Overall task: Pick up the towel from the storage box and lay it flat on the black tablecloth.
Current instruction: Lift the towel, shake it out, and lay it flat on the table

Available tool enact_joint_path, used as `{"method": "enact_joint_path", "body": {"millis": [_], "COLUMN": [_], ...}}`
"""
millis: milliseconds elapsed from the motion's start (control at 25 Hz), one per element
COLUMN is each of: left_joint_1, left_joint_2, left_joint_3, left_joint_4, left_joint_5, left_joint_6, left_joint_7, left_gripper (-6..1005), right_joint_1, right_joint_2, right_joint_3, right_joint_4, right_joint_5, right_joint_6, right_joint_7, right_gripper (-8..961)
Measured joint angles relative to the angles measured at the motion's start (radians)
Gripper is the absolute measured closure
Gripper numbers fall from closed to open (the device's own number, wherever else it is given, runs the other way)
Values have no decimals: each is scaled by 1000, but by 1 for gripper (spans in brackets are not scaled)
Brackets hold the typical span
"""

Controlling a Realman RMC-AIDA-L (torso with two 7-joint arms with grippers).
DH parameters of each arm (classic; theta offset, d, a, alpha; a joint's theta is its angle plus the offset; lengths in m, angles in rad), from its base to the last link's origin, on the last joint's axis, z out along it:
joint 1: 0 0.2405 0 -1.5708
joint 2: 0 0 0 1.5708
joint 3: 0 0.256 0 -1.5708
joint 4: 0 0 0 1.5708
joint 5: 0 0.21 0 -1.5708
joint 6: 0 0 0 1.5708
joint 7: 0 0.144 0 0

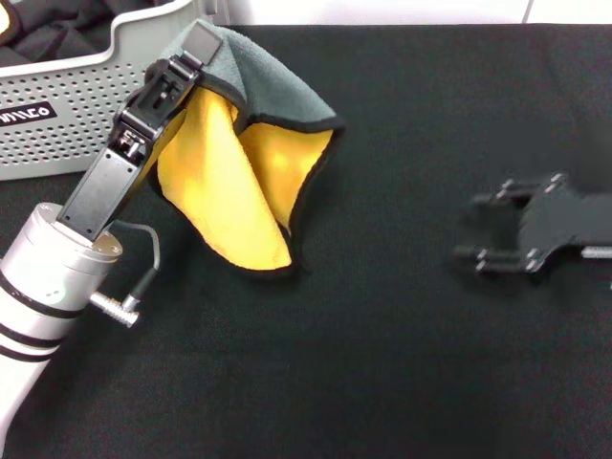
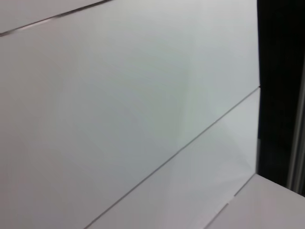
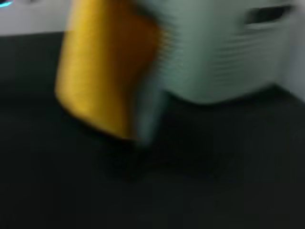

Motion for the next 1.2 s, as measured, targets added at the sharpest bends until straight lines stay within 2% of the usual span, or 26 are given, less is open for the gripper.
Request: {"method": "enact_joint_path", "body": {"millis": [120,200,320,400,600,800,1040,1200], "left_joint_1": [11,15,20,20,15,-1,-4,-7], "left_joint_2": [0,0,0,0,0,0,0,0], "left_joint_3": [0,0,1,0,-1,-1,-2,-2], "left_joint_4": [-2,-4,-5,-5,-5,-6,-6,-4], "left_joint_5": [-4,-6,-6,-6,-6,-15,-19,-19], "left_joint_6": [-22,-41,-57,-61,-69,-91,-94,-96], "left_joint_7": [3,3,1,-4,-10,-10,-11,-11], "left_gripper": [989,989,988,987,986,985,984,983], "right_joint_1": [-76,-154,-212,-234,-231,-224,-211,-205], "right_joint_2": [-1,-7,-8,-8,-9,-8,-6,-6], "right_joint_3": [-172,-340,-489,-594,-772,-833,-794,-768], "right_joint_4": [-109,-217,-266,-268,-214,-192,-187,-183], "right_joint_5": [47,69,84,129,316,575,785,825], "right_joint_6": [-104,-278,-471,-616,-864,-941,-866,-816], "right_joint_7": [-100,-214,-358,-493,-842,-1174,-1356,-1406], "right_gripper": [353,355,357,358,362,366,371,374]}}
